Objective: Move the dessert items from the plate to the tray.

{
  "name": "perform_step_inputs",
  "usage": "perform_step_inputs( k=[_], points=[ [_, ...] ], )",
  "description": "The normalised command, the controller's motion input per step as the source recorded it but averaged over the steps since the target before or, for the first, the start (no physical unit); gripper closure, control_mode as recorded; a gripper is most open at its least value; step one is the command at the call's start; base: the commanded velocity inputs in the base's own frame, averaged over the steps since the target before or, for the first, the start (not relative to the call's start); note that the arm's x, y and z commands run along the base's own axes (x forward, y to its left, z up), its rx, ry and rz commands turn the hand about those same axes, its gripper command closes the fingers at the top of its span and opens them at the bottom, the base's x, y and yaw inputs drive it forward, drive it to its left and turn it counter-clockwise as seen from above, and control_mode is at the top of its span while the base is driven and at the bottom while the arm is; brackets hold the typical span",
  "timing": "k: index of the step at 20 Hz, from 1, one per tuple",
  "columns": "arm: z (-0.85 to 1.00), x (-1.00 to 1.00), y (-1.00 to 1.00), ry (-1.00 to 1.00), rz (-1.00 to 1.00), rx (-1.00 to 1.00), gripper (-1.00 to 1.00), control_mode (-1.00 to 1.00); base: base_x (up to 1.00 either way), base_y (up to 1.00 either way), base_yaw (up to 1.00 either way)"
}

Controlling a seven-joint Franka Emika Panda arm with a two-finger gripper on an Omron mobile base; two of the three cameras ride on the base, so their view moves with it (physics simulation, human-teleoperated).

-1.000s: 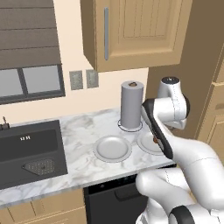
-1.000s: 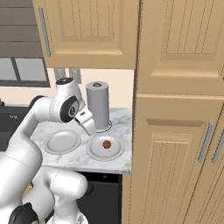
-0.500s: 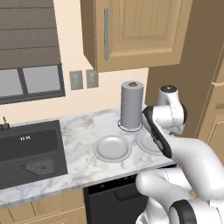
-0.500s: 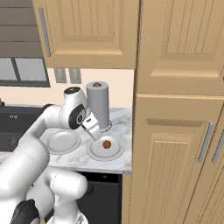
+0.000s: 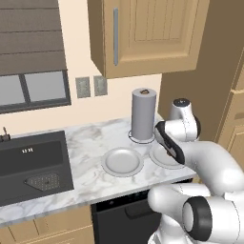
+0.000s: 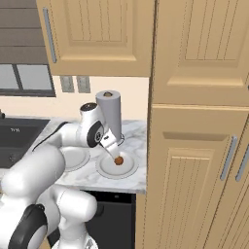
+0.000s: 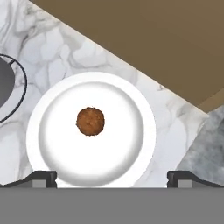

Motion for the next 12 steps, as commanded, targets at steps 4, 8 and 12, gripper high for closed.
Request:
perform_step_inputs(
  k=[4, 8, 12],
  points=[
    [-0.04, 0.39, 0.00, -0.05, -0.01, -0.01, -1.00, -1.00, 0.00, 0.00, 0.00],
    [-0.04, 0.17, 0.00, 0.00, 0.00, 0.00, -1.00, -1.00, 0.00, 0.00, 0.00],
    [-0.19, 0.26, 0.00, 0.03, 0.00, 0.02, -1.00, -1.00, 0.00, 0.00, 0.00]
  ],
)
